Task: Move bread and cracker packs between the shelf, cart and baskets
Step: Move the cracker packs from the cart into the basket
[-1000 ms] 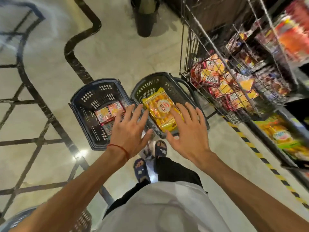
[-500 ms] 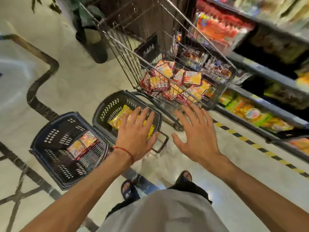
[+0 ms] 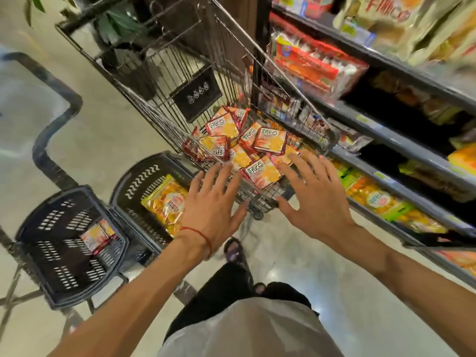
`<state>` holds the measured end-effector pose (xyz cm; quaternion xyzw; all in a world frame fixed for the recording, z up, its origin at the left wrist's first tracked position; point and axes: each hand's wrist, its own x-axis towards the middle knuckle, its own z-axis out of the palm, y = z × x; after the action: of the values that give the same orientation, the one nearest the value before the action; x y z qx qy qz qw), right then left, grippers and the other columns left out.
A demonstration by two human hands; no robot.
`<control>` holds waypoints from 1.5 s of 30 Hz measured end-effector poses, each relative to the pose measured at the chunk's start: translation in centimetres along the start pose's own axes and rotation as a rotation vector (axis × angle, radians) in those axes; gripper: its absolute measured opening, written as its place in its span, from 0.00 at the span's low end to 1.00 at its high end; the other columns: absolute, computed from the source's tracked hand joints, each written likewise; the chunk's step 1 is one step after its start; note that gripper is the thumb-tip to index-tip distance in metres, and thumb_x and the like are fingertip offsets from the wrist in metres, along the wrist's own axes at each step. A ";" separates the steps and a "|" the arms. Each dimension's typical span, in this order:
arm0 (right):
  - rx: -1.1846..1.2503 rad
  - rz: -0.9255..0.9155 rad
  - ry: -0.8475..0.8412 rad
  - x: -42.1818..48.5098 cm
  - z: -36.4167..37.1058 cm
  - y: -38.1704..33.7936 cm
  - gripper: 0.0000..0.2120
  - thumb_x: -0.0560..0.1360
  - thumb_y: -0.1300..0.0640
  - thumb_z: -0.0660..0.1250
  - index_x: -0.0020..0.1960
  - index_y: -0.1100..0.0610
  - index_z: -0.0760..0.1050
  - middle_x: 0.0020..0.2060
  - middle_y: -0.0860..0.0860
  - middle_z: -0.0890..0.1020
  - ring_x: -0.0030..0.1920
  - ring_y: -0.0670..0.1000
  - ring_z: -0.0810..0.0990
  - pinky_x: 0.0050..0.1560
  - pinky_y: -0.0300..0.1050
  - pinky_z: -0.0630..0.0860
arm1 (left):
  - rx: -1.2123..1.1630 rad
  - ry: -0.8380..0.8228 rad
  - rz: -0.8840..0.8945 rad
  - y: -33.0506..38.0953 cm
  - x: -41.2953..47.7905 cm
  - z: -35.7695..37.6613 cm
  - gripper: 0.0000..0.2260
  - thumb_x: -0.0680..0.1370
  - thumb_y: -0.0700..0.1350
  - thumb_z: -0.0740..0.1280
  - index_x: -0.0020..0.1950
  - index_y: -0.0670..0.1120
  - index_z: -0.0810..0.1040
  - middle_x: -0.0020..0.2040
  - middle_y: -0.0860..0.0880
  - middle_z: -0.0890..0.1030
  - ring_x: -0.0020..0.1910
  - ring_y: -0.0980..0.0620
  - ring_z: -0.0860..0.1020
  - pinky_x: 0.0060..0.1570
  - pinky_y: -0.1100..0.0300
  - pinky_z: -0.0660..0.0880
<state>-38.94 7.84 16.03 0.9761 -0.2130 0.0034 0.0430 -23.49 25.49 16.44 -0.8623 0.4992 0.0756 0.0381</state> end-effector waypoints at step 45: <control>0.431 -0.094 -0.792 34.3 32.7 14.5 0.37 0.85 0.47 0.61 0.85 0.59 0.45 0.84 0.59 0.49 0.83 0.61 0.50 0.81 0.54 0.51 | -0.323 -0.425 -0.639 4.0 29.1 18.4 0.30 0.79 0.58 0.66 0.79 0.49 0.63 0.80 0.44 0.62 0.78 0.40 0.60 0.74 0.40 0.61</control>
<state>-14.14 -22.34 -14.50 0.8975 -0.1627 -0.3280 -0.2459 -14.37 1.24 -6.60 -0.9340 0.1692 0.3135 0.0261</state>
